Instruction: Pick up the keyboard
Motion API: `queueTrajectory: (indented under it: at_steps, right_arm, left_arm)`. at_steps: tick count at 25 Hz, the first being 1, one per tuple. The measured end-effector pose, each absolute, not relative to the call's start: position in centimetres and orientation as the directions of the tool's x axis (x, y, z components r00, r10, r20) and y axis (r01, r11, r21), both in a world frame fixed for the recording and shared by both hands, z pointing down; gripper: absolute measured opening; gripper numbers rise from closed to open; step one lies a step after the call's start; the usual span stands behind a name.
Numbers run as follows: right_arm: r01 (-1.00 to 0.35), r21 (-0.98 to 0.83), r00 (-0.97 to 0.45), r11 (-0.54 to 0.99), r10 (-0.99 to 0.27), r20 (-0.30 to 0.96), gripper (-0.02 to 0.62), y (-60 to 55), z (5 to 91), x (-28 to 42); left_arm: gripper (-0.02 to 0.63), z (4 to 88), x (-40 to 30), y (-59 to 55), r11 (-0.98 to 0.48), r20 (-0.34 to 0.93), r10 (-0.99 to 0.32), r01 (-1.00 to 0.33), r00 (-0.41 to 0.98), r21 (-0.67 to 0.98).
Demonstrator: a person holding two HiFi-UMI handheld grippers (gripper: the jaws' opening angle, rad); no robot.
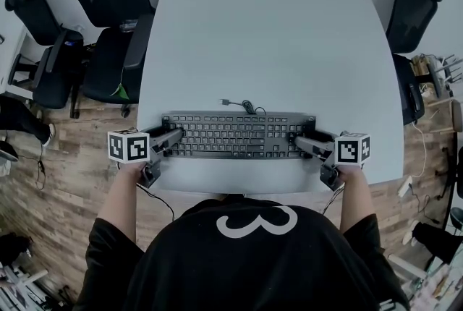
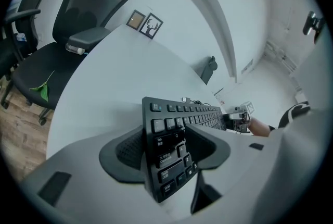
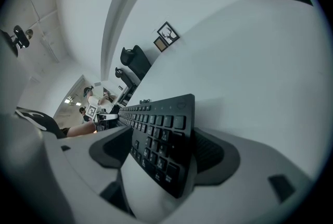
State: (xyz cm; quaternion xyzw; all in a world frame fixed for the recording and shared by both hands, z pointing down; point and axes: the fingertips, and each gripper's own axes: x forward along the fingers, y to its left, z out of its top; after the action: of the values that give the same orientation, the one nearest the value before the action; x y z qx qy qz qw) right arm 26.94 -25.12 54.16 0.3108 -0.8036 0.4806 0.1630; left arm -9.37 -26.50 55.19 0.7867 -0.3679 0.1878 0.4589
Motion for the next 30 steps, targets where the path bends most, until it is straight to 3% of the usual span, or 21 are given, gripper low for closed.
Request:
queueTrajectory:
  at_steps: [4,9,30]
  right_arm:
    - [-0.658,-0.688,-0.751,0.307,-0.343,0.565,0.339,-25.2,54.3,27.1]
    - [-0.704,-0.667,-0.705,0.243,-0.356,0.613,0.195,-25.5,55.4,28.0]
    - [-0.719,-0.653,-0.686,0.237,-0.392,0.613,0.173,-25.9,54.9,28.1]
  left_arm:
    - [0.236,55.0,-9.3,-26.6,-0.287,0.626,-0.402,-0.741,0.668,0.607]
    - [0.229,55.2,-9.4,-26.6,-0.272,0.626,-0.405,-0.741,0.667,0.614]
    - [0.216,55.0,-9.7,-26.6,-0.207,0.626,-0.451,-0.756,0.637,0.621]
